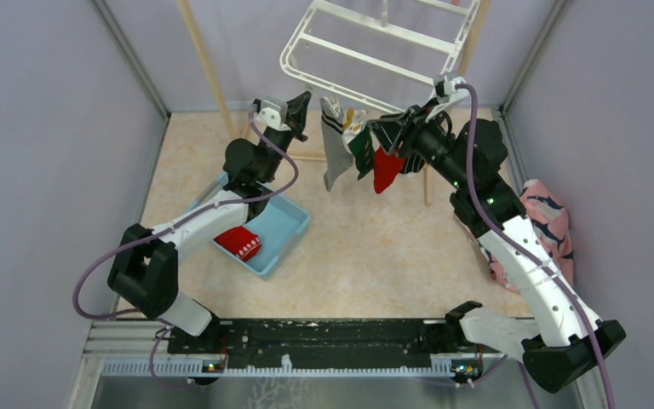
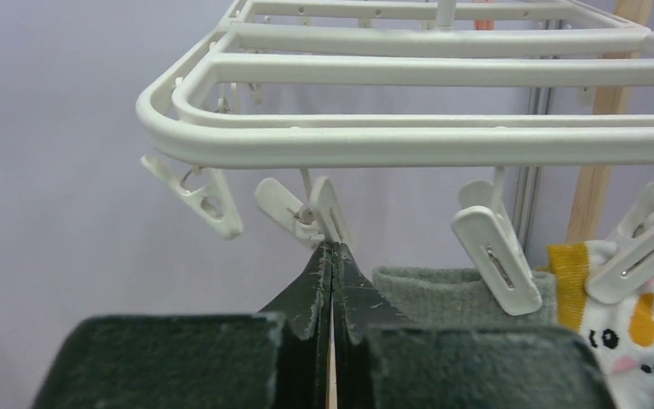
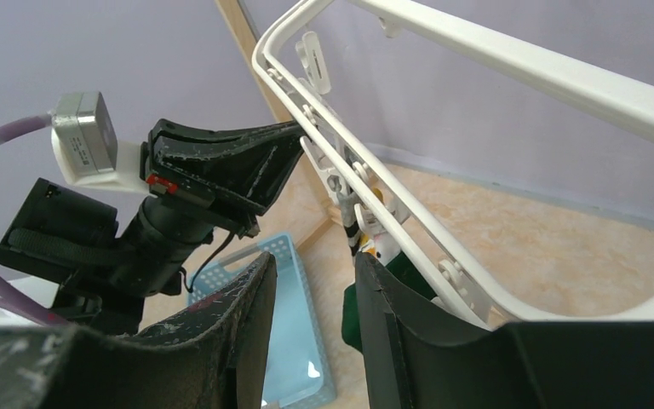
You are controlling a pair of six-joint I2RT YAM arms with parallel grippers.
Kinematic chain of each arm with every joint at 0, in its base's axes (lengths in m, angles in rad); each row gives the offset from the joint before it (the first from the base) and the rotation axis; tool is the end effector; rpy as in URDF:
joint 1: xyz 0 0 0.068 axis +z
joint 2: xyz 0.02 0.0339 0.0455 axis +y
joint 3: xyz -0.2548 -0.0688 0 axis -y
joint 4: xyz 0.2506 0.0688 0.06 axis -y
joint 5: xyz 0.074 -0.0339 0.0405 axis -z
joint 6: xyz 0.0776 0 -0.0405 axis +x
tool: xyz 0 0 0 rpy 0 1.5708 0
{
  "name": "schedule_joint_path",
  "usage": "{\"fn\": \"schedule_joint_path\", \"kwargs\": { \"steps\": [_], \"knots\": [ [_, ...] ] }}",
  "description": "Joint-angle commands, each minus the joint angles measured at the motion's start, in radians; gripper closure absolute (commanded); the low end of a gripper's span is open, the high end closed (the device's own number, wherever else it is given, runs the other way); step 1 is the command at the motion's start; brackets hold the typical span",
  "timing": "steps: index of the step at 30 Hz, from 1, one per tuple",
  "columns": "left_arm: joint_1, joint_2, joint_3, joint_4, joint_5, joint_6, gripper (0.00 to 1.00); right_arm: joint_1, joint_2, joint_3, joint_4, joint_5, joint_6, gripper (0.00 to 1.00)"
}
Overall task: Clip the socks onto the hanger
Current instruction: Open the clamp at the hanger.
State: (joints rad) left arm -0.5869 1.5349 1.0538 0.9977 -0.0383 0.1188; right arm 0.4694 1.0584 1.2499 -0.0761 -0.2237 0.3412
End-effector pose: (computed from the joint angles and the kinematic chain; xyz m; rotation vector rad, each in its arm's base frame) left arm 0.3285 -0.2149 0.3802 0.3342 1.0088 -0.4034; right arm 0.2405 0.1413 0.4594 -0.2848 1.4849 0.8188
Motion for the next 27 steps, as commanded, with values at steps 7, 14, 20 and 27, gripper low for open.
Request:
{"fn": "schedule_joint_path", "kwargs": {
  "steps": [7,14,20,27],
  "knots": [
    [0.014,-0.006,-0.008,0.027,-0.056,0.0,0.57,0.006,-0.034,-0.009,0.026,0.013,-0.006,0.6],
    [0.018,-0.016,-0.01,0.029,-0.027,0.006,0.25,0.006,-0.024,-0.016,0.044,0.004,0.005,0.61],
    [0.018,0.002,0.009,0.042,-0.01,-0.004,0.21,0.006,-0.026,-0.021,0.041,0.007,0.006,0.61],
    [0.022,0.055,0.048,0.084,0.031,0.005,0.31,0.006,-0.032,-0.021,0.033,0.013,0.004,0.61]
  ]
}}
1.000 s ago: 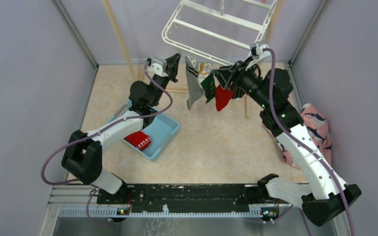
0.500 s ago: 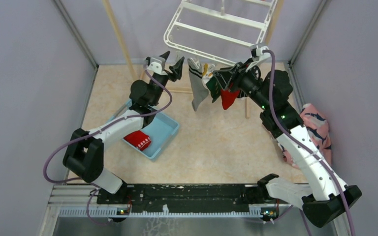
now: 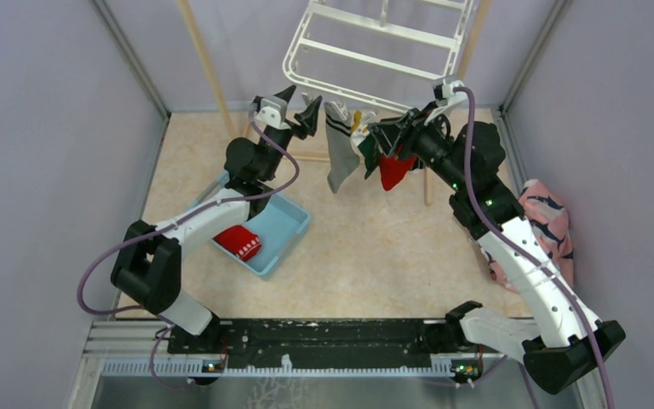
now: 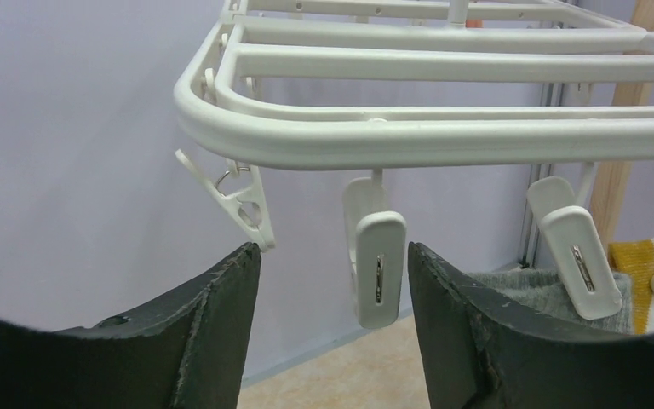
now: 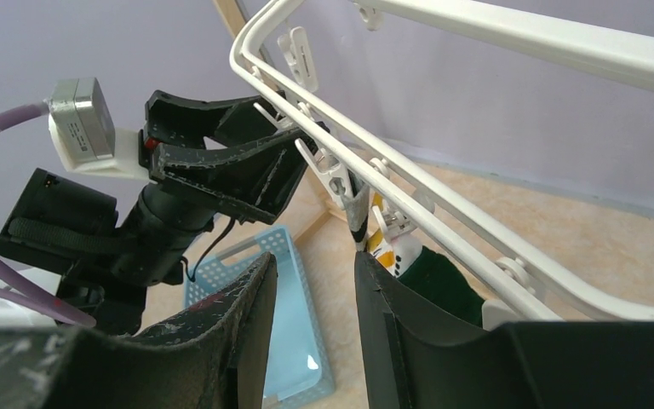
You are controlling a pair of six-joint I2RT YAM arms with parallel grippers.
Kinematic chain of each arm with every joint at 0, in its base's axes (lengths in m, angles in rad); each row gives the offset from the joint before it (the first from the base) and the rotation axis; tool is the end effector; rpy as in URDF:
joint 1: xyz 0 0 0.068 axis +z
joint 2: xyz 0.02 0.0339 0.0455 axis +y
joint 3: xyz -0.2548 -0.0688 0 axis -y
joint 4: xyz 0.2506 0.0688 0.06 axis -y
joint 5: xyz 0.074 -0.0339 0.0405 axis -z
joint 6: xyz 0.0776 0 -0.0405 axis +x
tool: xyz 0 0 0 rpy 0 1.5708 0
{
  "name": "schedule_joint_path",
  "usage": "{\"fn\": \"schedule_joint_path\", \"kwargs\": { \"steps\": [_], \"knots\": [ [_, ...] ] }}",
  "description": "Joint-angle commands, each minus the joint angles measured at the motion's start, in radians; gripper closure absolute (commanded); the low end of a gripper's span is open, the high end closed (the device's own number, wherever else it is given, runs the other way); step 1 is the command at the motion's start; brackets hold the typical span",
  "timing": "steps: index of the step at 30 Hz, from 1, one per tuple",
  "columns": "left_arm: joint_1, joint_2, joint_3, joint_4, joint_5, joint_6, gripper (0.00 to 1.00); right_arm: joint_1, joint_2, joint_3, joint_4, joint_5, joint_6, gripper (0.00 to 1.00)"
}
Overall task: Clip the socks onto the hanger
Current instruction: Open the clamp at the hanger.
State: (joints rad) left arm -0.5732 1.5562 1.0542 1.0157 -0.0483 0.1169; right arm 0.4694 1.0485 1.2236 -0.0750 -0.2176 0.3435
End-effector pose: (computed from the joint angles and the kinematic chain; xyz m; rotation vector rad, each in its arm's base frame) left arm 0.3354 -0.2120 0.3747 0.3186 1.0165 -0.3872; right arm 0.2406 0.1408 0.4520 -0.2781 1.5015 0.8147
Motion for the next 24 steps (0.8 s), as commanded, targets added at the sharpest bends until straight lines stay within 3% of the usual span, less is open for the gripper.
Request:
{"fn": "schedule_joint_path", "kwargs": {
  "steps": [1,10,19,20,24],
  "knots": [
    [0.009,0.042,0.052,0.072,0.043,0.004,0.33,0.006,-0.021,0.004,0.03,0.008,0.003,0.61],
    [0.011,0.024,0.038,0.082,0.077,-0.008,0.69,0.006,-0.019,0.003,0.031,0.004,0.004,0.61],
    [0.011,-0.055,0.041,-0.028,0.194,-0.061,0.91,0.031,-0.031,0.038,0.025,-0.021,-0.006,0.61],
    [0.01,-0.062,0.043,-0.046,0.212,-0.069,1.0,0.038,-0.032,0.05,0.014,-0.022,-0.011,0.61],
    [0.009,-0.114,0.042,-0.147,0.279,-0.115,1.0,0.102,-0.028,0.118,-0.023,0.004,-0.035,0.61]
  ]
}}
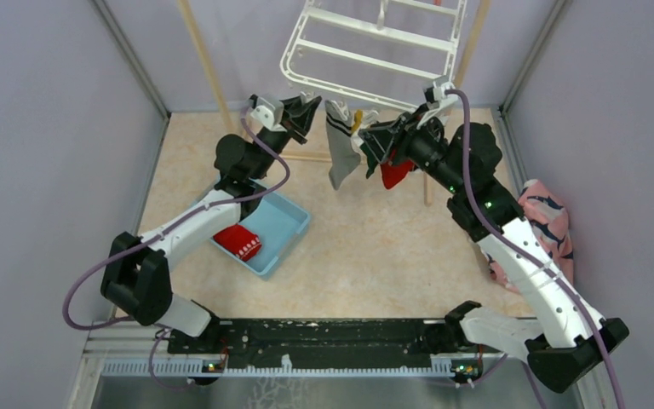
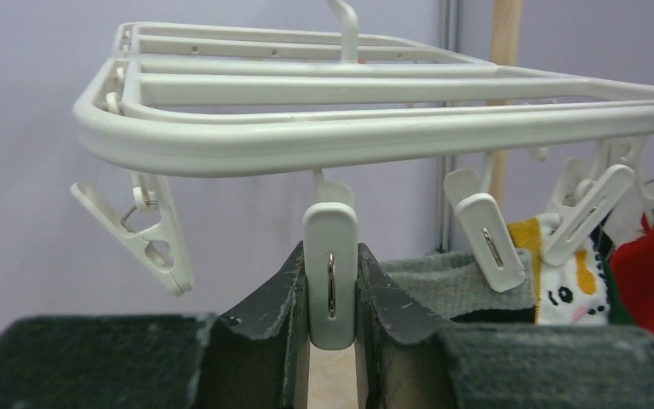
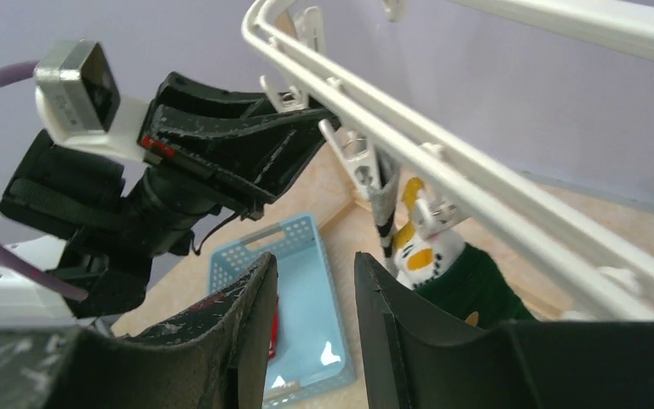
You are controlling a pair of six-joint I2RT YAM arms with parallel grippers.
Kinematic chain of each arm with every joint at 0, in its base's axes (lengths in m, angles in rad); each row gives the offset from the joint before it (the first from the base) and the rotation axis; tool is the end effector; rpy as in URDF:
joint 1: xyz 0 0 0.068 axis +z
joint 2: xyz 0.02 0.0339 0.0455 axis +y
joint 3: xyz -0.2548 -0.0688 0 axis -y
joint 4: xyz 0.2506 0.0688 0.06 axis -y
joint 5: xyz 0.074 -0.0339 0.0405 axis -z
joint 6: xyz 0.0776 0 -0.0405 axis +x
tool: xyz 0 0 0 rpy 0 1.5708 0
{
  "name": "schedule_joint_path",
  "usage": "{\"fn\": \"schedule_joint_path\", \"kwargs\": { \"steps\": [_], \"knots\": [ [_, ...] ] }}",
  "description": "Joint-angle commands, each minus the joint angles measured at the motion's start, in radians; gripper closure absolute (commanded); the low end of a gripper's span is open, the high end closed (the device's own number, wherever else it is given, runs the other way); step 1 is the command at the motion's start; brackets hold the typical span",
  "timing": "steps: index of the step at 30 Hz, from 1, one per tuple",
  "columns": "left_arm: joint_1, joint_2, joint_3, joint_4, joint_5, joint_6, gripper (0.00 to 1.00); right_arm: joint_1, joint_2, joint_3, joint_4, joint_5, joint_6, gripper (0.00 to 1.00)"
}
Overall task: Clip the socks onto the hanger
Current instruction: Open the clamp at the hanger.
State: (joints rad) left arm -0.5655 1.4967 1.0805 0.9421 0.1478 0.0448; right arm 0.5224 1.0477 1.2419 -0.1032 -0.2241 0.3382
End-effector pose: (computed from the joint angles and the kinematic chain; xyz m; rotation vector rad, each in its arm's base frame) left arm 0.3189 -0.2159 0.3968 0.4474 0.9678 -0.5484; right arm 0.2306 0.1527 0.4551 -0.3287 1.5071 0.8561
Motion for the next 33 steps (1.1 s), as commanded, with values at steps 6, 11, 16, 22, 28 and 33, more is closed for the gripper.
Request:
{"fn": "schedule_joint_path", "kwargs": {
  "steps": [6,11,16,22,28,33],
  "knots": [
    [-0.004,-0.113,-0.006,-0.178,0.106,-0.097,1.0,0.149,0.017,0.176,-0.01,0.017,-0.037,0.61],
    [-0.008,-0.143,0.008,-0.265,0.142,-0.131,1.0,0.233,0.111,0.245,-0.043,0.08,-0.077,0.6],
    [-0.007,-0.143,0.051,-0.376,0.194,-0.194,1.0,0.254,0.182,0.29,-0.056,0.148,-0.103,0.48],
    [-0.007,-0.15,0.089,-0.465,0.268,-0.272,1.0,0.263,0.23,0.338,-0.075,0.252,-0.158,0.28],
    [-0.007,-0.175,0.089,-0.505,0.299,-0.294,1.0,0.263,0.246,0.343,-0.055,0.279,-0.154,0.27],
    [-0.007,-0.204,0.062,-0.493,0.315,-0.316,1.0,0.263,0.248,0.342,-0.01,0.335,-0.106,0.33]
  ]
}}
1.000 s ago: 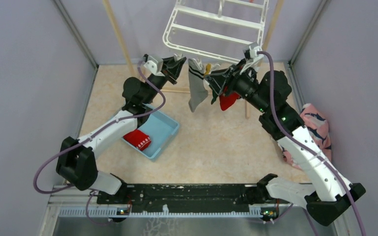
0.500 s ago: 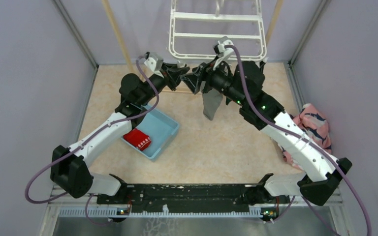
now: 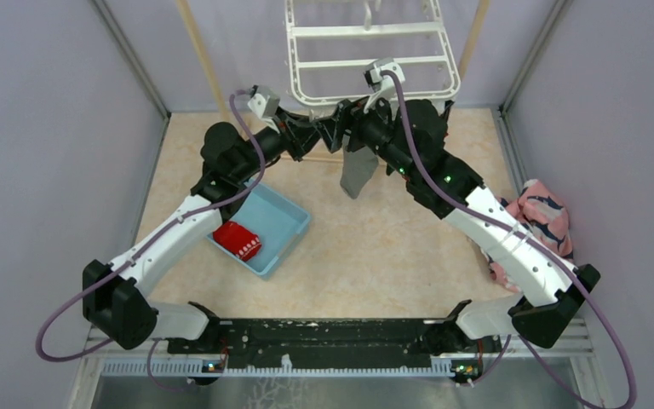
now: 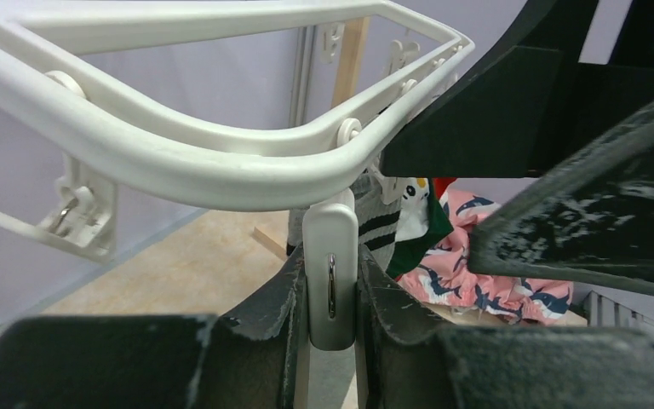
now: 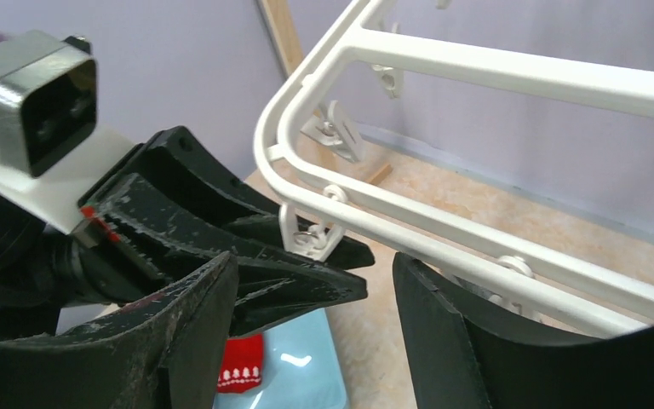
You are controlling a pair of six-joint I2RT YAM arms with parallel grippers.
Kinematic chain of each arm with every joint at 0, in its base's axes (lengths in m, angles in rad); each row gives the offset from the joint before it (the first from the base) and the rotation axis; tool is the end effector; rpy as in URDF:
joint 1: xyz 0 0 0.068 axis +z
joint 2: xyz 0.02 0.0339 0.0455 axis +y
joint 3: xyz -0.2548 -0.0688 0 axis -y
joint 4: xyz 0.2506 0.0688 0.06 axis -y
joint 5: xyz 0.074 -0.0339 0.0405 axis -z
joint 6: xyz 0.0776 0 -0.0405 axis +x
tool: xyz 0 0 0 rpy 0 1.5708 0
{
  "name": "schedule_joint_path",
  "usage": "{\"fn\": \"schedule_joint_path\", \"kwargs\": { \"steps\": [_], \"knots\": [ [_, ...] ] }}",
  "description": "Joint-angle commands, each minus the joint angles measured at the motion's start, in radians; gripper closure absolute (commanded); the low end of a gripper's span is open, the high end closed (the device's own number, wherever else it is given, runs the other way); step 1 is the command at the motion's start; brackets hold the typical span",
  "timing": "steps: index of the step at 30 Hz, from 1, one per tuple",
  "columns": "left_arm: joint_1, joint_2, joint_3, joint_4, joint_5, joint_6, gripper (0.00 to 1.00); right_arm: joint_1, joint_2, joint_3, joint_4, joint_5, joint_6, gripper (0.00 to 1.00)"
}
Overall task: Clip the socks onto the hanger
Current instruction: Open the clamp at the hanger.
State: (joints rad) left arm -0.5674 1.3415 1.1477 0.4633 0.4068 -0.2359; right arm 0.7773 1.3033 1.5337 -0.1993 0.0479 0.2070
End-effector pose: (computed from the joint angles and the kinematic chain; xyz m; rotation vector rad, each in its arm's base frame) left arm 0.2867 -0.2191 0.4109 0.5780 1.2592 -0.9407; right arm 0.2409 0.2319 0.4796 -0.4087 1.5338 0.7400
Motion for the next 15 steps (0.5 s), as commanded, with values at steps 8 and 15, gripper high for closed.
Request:
{"fn": "schedule_joint_path", "kwargs": {
  "steps": [8,15],
  "knots": [
    [-0.005,-0.065,-0.02,0.001,0.043,-0.036,1.0,0.008,0.012,0.028,0.132,0.048,0.118,0.33],
    [-0.006,-0.064,-0.022,0.005,0.039,-0.038,1.0,0.01,0.021,0.034,0.146,0.009,0.15,0.34]
  ]
}}
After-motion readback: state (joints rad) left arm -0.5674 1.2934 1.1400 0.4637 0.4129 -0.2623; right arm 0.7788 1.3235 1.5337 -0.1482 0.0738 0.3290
